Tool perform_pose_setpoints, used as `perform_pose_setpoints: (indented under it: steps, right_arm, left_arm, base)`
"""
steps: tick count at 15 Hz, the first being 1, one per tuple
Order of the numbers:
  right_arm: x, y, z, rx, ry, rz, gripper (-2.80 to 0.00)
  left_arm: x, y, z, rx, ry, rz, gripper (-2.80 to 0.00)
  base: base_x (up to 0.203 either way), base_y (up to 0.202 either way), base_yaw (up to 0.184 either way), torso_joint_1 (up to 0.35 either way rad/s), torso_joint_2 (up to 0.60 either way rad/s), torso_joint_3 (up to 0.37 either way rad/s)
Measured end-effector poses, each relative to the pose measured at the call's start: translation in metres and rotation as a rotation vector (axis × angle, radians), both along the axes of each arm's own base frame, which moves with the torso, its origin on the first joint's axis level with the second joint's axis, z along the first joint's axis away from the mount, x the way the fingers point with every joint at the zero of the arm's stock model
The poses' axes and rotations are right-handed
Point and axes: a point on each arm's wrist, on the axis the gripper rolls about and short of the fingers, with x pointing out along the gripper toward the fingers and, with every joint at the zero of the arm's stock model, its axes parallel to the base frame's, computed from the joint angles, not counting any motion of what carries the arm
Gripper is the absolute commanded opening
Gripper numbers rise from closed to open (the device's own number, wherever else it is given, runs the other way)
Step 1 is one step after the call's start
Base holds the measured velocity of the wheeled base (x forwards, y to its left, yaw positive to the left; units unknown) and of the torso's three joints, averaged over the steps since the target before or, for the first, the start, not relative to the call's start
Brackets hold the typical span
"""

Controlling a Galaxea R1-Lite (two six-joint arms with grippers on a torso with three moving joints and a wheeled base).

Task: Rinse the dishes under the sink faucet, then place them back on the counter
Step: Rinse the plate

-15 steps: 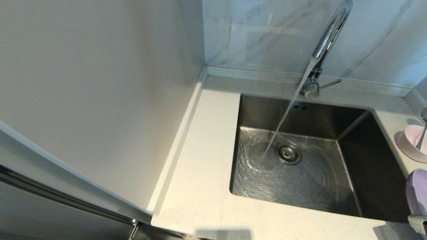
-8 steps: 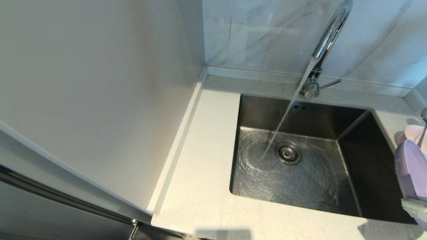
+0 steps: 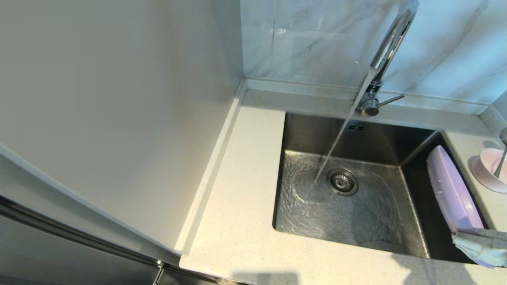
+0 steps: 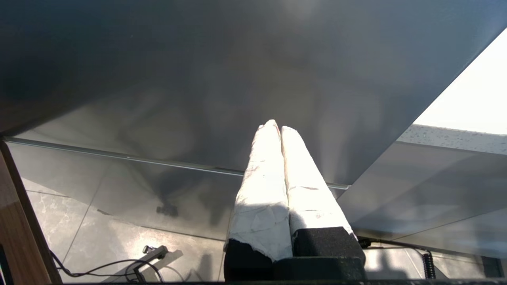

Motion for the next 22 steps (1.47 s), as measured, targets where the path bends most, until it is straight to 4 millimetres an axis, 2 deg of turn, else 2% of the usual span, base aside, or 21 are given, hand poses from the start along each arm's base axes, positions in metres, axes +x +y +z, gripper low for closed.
perform_pose_setpoints:
  steps: [7,13,17,22]
  right_arm:
    - [0.020,0.052,0.031,-0.017,-0.005,0.303,-2.80]
    - [0.063,0.099,0.053,-0.019,-0.009,0.319,-2.80]
    - [0.100,0.112,0.055,-0.003,-0.041,0.236,-2.80]
    - [0.135,0.112,0.047,0.016,0.008,0.132,-2.80]
  left_arm:
    - [0.000,0.000,0.000,0.000,0.000,0.000,-2.80]
    - [0.000,0.000,0.000,0.000,0.000,0.000,-2.80]
    - [0.000,0.000,0.000,0.000,0.000,0.000,-2.80]
    - [0.000,0.000,0.000,0.000,0.000,0.000,-2.80]
  base:
    - [0.000,0.000,0.000,0.000,0.00,0.000]
    - [0.000,0.000,0.000,0.000,0.00,0.000]
    - [0.000,0.000,0.000,0.000,0.00,0.000]
    - [0.000,0.000,0.000,0.000,0.00,0.000]
